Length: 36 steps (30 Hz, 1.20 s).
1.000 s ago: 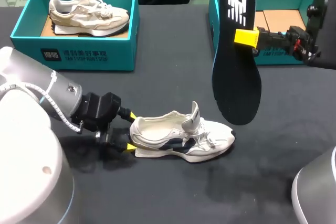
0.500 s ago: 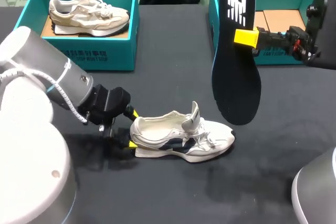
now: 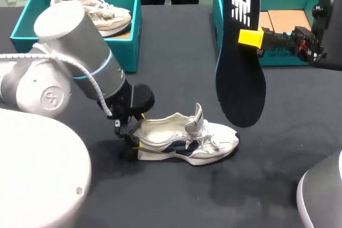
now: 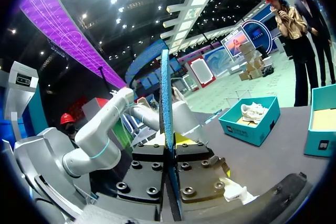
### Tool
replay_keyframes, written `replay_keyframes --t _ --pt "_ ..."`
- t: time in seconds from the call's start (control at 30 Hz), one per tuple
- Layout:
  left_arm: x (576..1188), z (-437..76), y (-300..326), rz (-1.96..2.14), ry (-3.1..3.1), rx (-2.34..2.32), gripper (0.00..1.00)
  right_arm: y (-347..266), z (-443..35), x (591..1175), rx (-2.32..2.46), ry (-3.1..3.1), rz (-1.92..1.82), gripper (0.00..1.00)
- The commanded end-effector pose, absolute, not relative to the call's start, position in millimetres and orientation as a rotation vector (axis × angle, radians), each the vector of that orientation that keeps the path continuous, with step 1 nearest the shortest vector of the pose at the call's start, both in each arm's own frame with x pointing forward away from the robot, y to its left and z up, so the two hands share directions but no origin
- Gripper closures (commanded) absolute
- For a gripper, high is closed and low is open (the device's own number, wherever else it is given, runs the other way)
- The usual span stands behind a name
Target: Take the shoe out of the shoebox, open the shoe tongue, remove and reinsert the insole, then place the shoe into the shoebox
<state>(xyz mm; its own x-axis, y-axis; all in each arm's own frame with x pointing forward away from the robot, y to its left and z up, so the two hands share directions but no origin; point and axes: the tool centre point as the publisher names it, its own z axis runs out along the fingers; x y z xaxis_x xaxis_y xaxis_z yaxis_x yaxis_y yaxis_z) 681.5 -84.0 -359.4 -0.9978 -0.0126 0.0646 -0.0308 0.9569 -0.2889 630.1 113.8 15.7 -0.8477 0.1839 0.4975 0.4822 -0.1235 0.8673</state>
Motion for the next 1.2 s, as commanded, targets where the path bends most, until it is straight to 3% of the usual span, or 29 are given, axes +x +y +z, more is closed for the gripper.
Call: replay_keyframes --t 0.03,0.53,0.93,1.2 --pt "681 -360 -88 0.209 -3.068 0.029 0.0 113 14 618 -0.824 -1.945 -2.088 1.0" --pt "680 -341 -94 0.255 -3.098 -0.013 0.0 113 14 618 -0.824 -1.945 -2.088 1.0" --pt "715 -317 -136 0.261 -3.141 -0.07 0.0 113 14 618 -0.824 -1.945 -2.088 1.0" --pt "730 -330 -162 0.259 -3.136 -0.116 0.0 113 14 618 -0.824 -1.945 -2.088 1.0"
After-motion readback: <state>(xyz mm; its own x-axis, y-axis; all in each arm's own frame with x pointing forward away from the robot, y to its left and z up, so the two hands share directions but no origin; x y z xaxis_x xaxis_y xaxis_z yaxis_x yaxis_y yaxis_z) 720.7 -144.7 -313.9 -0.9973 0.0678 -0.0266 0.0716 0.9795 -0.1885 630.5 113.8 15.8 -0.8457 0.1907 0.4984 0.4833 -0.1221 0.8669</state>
